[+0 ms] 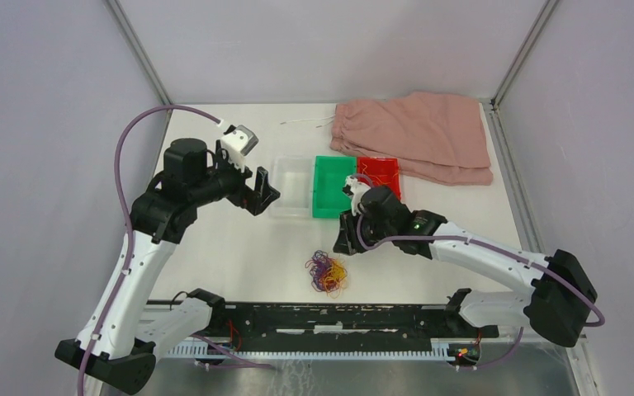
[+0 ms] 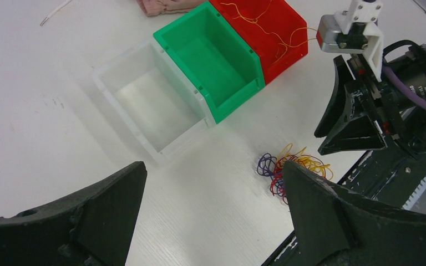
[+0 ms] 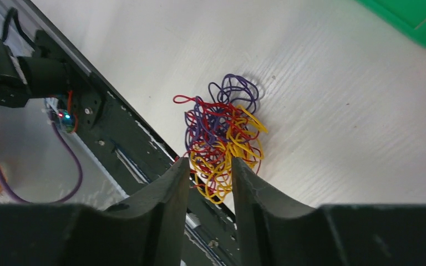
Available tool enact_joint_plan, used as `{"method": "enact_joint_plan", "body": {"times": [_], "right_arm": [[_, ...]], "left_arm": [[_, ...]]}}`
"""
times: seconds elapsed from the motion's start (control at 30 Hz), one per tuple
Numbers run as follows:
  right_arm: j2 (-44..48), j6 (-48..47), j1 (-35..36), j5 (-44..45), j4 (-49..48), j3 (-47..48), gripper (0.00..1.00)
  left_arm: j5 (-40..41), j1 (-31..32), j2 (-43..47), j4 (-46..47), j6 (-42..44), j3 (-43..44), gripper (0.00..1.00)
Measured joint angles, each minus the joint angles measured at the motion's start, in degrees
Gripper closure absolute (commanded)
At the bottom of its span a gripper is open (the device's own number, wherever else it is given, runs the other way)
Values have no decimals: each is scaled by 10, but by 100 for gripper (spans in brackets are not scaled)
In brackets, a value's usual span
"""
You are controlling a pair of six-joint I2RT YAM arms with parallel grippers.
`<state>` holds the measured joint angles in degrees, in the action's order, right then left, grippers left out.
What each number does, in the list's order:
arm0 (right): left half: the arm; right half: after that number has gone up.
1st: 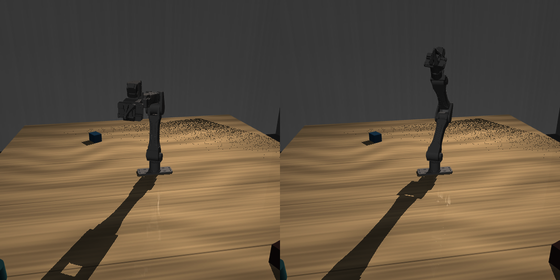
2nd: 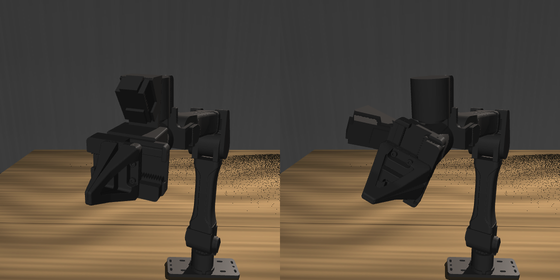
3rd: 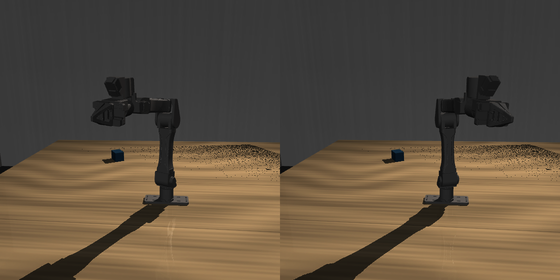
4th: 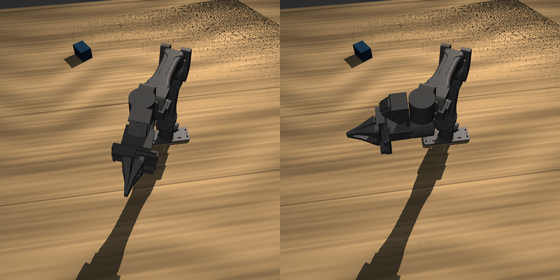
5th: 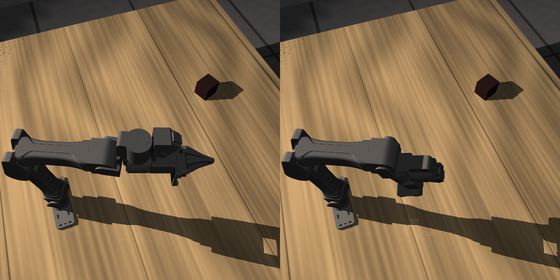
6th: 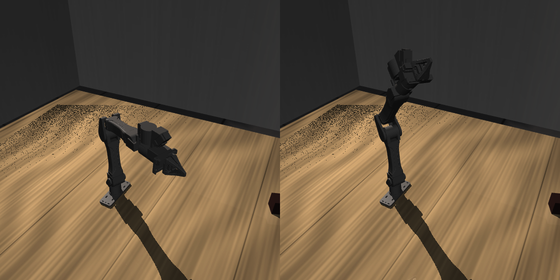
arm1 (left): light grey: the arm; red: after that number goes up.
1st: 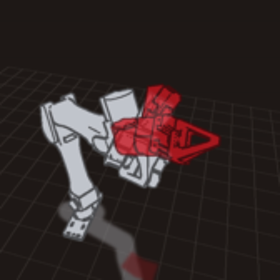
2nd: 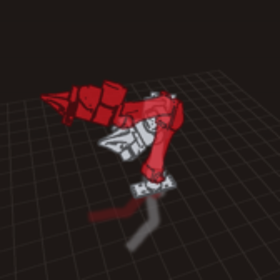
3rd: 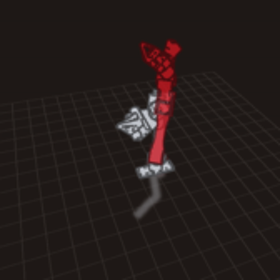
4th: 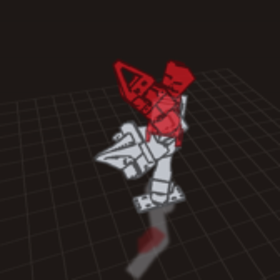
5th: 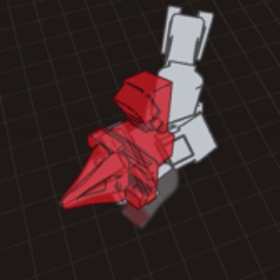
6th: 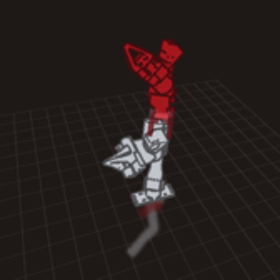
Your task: Untangle the cables
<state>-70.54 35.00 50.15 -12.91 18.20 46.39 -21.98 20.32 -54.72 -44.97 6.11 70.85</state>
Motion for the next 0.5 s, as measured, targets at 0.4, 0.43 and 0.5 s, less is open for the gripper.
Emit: {"method": "enact_joint_plan", "body": {"times": [0.4,0.43,0.5], "right_arm": [[-79,-49,0,-5,5,-39,59],[-88,-51,0,-6,0,-40,62],[-99,-55,0,-7,-12,-40,72]], "left_arm": [[-22,0,0,0,0,0,1],[-22,0,-1,0,0,0,1],[-22,0,-1,0,0,0,1]]}}
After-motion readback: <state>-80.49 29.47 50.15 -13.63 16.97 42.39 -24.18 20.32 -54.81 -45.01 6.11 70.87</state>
